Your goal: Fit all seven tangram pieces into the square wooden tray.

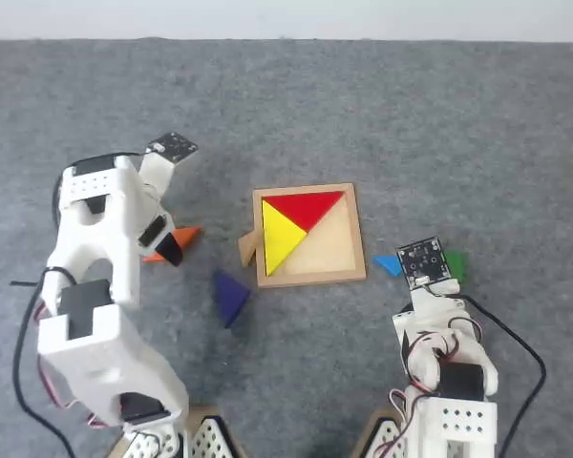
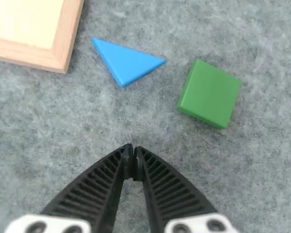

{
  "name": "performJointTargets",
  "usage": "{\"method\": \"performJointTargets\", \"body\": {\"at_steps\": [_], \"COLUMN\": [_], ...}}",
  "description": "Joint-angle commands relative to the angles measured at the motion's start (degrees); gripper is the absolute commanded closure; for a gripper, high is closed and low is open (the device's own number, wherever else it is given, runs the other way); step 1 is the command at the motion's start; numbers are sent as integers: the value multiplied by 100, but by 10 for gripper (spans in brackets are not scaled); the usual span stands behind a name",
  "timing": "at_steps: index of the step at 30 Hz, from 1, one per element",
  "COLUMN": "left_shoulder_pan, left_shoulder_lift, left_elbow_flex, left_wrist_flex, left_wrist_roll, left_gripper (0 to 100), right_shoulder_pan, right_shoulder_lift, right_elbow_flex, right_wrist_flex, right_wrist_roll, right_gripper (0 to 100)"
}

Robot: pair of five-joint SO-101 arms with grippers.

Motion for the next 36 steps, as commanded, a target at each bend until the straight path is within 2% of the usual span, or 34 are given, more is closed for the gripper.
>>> {"method": "performJointTargets", "body": {"at_steps": [1, 8, 17, 22, 29, 36], "left_shoulder_pan": [53, 62, 325, 440, 176, 79], "left_shoulder_lift": [-352, -431, -1380, -923, -185, 360], "left_elbow_flex": [-242, -277, -479, -488, -497, -497], "left_wrist_flex": [26, -220, -229, 211, -149, -185], "left_wrist_roll": [659, 1284, 1046, 1020, 563, 519], "left_gripper": [754, 754, 755, 756, 757, 758], "right_shoulder_pan": [-13, -13, -13, -13, -13, -13], "right_shoulder_lift": [-66, -66, -66, -66, -66, -66], "right_elbow_flex": [88, 88, 88, 88, 88, 88], "right_wrist_flex": [13, 13, 13, 13, 13, 13], "right_wrist_roll": [53, 53, 53, 53, 53, 53], "right_gripper": [991, 991, 991, 991, 991, 991]}}
